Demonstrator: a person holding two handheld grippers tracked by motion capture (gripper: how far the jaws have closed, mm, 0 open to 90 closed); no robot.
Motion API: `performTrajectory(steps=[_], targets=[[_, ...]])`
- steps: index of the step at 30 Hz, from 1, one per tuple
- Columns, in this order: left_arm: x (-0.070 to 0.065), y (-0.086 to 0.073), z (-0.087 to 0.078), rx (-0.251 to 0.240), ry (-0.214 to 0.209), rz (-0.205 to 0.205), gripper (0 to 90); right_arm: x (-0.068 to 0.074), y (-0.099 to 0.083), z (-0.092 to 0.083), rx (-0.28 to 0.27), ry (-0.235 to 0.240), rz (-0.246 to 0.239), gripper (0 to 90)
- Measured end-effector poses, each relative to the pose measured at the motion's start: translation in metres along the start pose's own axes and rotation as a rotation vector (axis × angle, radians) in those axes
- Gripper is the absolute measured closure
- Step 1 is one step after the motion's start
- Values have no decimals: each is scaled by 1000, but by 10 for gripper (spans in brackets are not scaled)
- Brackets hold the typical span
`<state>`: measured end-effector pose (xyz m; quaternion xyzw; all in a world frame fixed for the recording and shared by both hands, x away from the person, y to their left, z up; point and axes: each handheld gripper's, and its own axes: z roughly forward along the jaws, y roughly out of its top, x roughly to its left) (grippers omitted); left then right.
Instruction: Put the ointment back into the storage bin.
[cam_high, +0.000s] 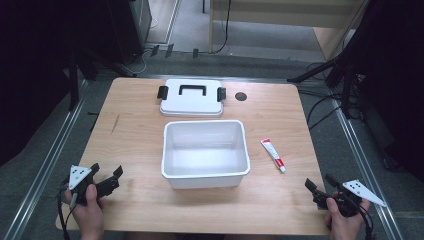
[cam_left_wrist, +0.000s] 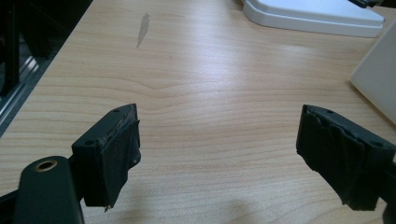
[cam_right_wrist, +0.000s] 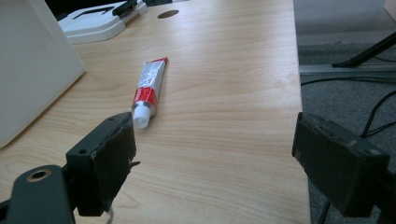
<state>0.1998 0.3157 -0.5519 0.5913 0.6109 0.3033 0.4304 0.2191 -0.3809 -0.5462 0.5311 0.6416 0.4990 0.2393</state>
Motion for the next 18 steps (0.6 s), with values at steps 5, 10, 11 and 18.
performTrajectory(steps=[5,10,11,18], targets=[[0,0,0,1,2,3,144,2,3,6,60,-15,-15,141],[0,0,0,1,3,3,144,8,11,12,128,-36,-52,183],[0,0,0,1,2,2,144,9,14,14,161,-57,-48,203],[0,0,0,-1,0,-4,144,13,29,21,284,-61,-72,205]])
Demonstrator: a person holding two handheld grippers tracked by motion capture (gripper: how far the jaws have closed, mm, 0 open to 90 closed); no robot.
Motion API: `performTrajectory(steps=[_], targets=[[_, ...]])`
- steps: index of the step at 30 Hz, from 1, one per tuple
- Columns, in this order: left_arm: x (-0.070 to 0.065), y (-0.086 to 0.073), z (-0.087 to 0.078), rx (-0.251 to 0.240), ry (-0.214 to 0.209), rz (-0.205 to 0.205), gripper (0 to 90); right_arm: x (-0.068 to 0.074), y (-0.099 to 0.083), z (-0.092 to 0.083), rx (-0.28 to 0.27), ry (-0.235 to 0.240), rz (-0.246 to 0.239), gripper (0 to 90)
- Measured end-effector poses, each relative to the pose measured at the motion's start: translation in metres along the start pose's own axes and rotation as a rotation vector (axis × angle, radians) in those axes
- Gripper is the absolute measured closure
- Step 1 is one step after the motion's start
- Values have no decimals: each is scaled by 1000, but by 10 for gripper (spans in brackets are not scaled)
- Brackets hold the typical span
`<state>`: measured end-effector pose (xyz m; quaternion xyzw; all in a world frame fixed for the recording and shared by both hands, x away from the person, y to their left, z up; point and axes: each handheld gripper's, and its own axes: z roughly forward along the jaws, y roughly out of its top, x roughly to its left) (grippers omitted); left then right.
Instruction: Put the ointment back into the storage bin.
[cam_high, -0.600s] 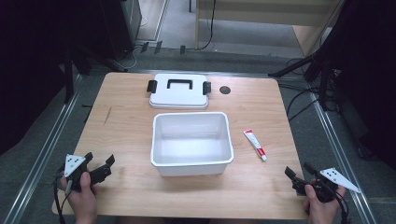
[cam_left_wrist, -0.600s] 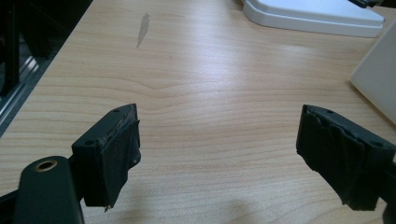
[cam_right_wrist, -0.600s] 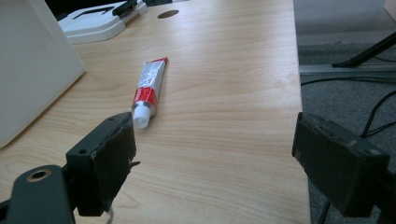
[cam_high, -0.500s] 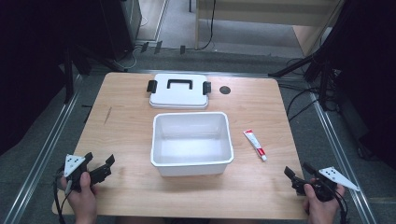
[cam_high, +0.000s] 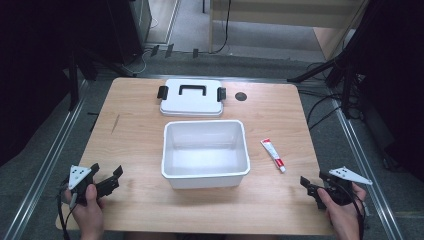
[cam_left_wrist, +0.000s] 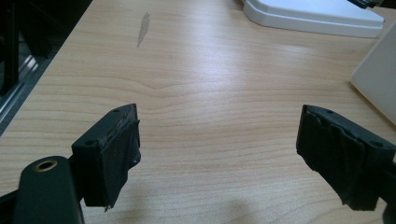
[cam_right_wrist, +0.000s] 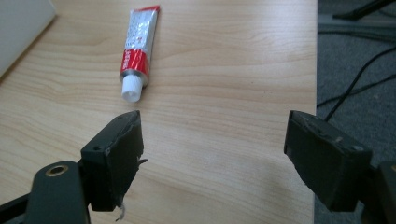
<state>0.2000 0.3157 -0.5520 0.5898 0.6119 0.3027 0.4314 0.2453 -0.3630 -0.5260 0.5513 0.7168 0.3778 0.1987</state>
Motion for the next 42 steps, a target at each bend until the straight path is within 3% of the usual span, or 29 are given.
performTrajectory(steps=[1,3,4,7,8,10,11,16,21,22,23,25,30,35,42], targets=[[0,0,0,1,1,0,144,1,7,0,47,0,-13,208],[0,0,0,2,1,0,144,1,10,1,64,-3,-12,210],[0,0,0,2,1,0,144,2,16,1,113,-10,-23,210],[0,0,0,0,-1,-1,144,3,22,3,160,-9,-34,208],[0,0,0,2,0,1,144,5,28,6,220,-11,-47,208],[0,0,0,1,0,0,144,5,31,8,252,-15,-55,205],[0,0,0,1,-1,-1,144,8,36,11,309,-25,-81,208],[0,0,0,2,-2,-2,144,12,48,19,472,-44,-82,202],[0,0,0,4,-3,-3,144,20,60,27,618,-79,-139,183],[0,0,0,4,-3,-3,144,20,60,27,618,-79,-139,183],[0,0,0,6,-3,-2,144,26,66,31,678,-75,-162,169],[1,0,0,8,-4,-2,144,31,71,35,731,-72,-190,162],[1,0,1,10,-6,-3,144,43,79,44,814,-75,-251,162],[1,0,1,9,-8,-7,144,52,88,53,864,-77,-261,164],[2,1,1,8,-17,-9,145,59,99,69,871,-93,-260,223]])
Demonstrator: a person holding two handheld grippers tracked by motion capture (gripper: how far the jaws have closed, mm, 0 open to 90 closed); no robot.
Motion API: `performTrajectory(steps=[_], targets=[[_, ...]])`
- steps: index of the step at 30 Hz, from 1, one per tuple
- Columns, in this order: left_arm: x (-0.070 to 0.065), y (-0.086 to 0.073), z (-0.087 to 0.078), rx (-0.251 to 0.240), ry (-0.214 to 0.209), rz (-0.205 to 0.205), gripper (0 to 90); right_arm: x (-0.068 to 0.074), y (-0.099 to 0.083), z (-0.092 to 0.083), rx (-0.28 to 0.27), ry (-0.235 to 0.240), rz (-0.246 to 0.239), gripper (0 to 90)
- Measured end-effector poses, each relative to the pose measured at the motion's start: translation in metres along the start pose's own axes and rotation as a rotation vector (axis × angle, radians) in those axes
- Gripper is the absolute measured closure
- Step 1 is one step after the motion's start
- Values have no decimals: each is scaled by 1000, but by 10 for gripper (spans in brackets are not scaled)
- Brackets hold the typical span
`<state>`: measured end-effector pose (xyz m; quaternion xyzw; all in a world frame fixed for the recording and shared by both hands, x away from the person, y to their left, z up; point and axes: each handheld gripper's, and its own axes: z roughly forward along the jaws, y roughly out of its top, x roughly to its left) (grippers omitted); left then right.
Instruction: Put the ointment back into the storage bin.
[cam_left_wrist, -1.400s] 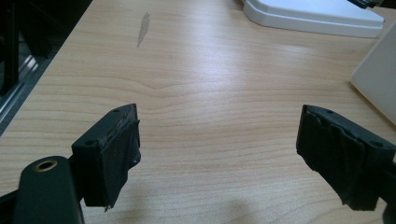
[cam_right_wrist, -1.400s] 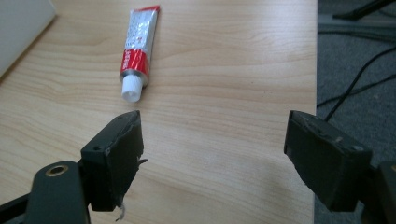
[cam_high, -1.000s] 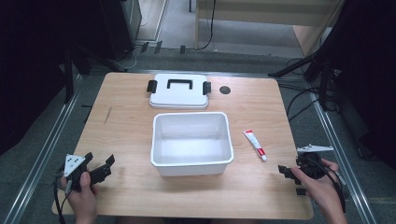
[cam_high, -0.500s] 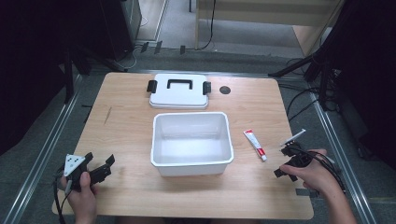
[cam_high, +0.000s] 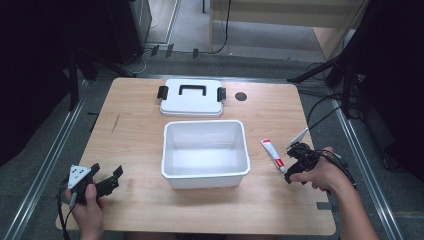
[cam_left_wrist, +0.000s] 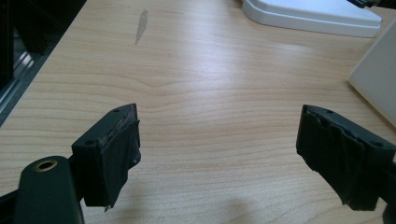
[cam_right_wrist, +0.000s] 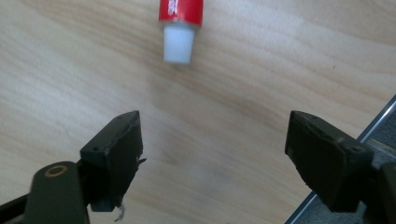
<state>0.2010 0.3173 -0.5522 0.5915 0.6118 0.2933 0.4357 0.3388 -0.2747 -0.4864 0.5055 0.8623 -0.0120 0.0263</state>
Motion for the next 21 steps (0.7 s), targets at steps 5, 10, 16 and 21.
performTrajectory(steps=[5,10,16,21], targets=[[1,0,0,-4,-17,-1,149,-1,12,3,1,25,8,272],[1,0,0,-2,-20,-2,149,-1,22,5,-1,28,19,330],[1,0,0,-2,-21,-4,149,1,30,8,-24,49,34,371],[2,0,0,-2,-21,-4,149,1,40,8,-35,74,62,440]])
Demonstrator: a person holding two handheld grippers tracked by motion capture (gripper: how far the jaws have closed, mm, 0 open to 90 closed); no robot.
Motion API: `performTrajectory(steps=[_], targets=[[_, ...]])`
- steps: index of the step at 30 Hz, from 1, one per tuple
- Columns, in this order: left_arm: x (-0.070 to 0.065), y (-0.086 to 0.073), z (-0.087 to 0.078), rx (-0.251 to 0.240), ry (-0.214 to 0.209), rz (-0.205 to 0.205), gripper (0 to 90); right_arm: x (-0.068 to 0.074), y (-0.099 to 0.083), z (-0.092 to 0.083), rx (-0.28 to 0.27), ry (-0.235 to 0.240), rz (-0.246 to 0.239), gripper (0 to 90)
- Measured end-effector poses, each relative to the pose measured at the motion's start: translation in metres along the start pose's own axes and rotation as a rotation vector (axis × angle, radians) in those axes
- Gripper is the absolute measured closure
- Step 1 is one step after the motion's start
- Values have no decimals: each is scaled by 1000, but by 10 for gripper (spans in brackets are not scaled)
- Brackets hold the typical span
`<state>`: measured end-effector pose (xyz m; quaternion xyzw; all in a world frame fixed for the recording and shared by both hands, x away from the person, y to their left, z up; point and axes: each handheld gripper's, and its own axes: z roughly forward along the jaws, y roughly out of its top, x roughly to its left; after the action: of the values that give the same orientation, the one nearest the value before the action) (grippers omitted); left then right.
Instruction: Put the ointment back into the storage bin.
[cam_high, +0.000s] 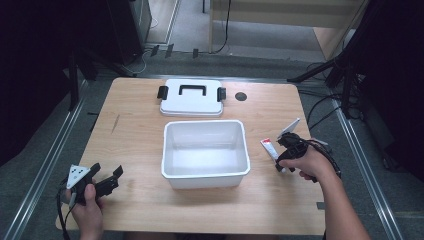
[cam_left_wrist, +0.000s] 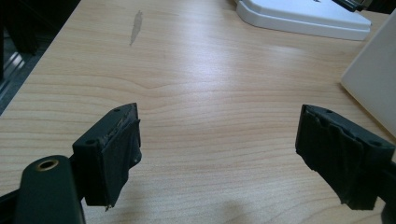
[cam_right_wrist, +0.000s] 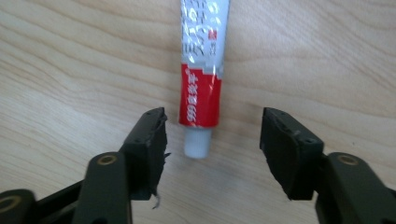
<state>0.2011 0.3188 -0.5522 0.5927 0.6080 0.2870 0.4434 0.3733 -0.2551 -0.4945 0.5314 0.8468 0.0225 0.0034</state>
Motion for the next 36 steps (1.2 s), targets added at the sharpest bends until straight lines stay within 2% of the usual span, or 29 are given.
performTrajectory(steps=[5,12,16,26,31,36], targets=[[0,0,0,0,0,-1,149,3,8,0,5,-1,-1,495],[0,0,0,0,-1,-1,149,4,18,-1,1,-7,25,563],[0,0,0,1,-2,-1,149,7,22,0,7,-10,9,584],[0,0,0,1,-2,-1,149,12,33,6,25,-24,3,619],[0,0,0,-1,-4,-1,149,13,36,9,36,-38,4,684],[0,0,0,0,-4,-1,149,12,37,11,33,-41,3,711]])
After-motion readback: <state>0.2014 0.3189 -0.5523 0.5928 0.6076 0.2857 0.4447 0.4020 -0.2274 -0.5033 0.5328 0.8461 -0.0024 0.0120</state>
